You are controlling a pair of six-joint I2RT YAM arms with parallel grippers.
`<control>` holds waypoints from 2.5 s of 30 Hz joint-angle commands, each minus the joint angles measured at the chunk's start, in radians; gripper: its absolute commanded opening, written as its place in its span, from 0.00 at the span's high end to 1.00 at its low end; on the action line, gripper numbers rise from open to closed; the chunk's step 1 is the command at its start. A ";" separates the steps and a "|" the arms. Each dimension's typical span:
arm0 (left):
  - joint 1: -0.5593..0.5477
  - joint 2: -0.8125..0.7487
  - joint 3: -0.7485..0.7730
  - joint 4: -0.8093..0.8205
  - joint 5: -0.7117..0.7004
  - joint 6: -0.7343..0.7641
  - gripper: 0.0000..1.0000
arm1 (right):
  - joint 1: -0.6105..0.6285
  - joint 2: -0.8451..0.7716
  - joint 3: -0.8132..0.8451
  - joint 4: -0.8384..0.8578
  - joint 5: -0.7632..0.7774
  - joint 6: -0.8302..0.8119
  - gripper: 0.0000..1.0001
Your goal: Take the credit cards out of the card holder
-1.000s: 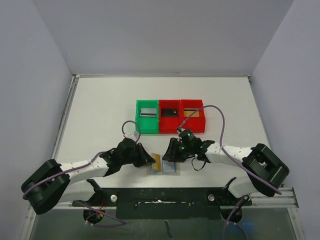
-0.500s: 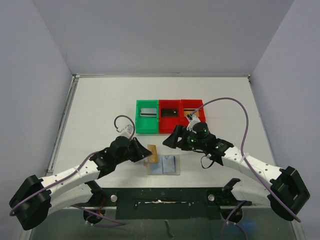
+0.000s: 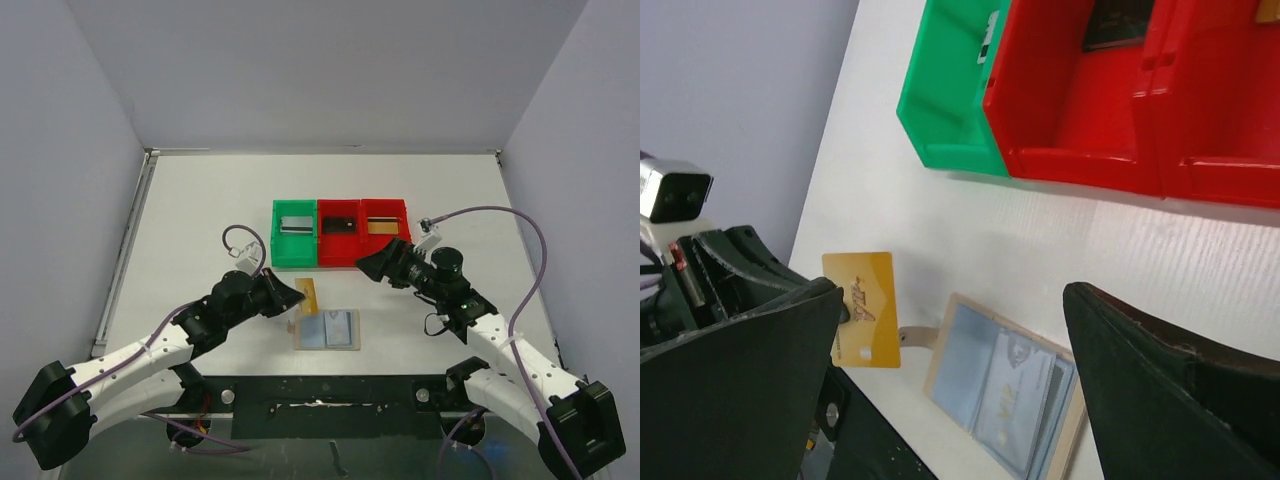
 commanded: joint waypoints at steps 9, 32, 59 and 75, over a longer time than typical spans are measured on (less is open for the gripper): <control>0.082 0.002 -0.029 0.341 0.206 -0.094 1.00 | -0.143 0.114 -0.063 0.378 -0.370 0.161 0.02; 0.181 0.009 -0.094 0.602 0.403 -0.143 1.00 | 0.027 0.246 0.043 0.470 -0.475 0.127 0.36; 0.175 0.045 -0.081 0.745 0.444 -0.169 1.00 | 0.078 0.396 0.096 0.689 -0.639 0.253 0.67; 0.171 0.012 -0.060 0.581 0.442 -0.104 0.70 | 0.042 0.358 0.068 0.687 -0.594 0.255 1.00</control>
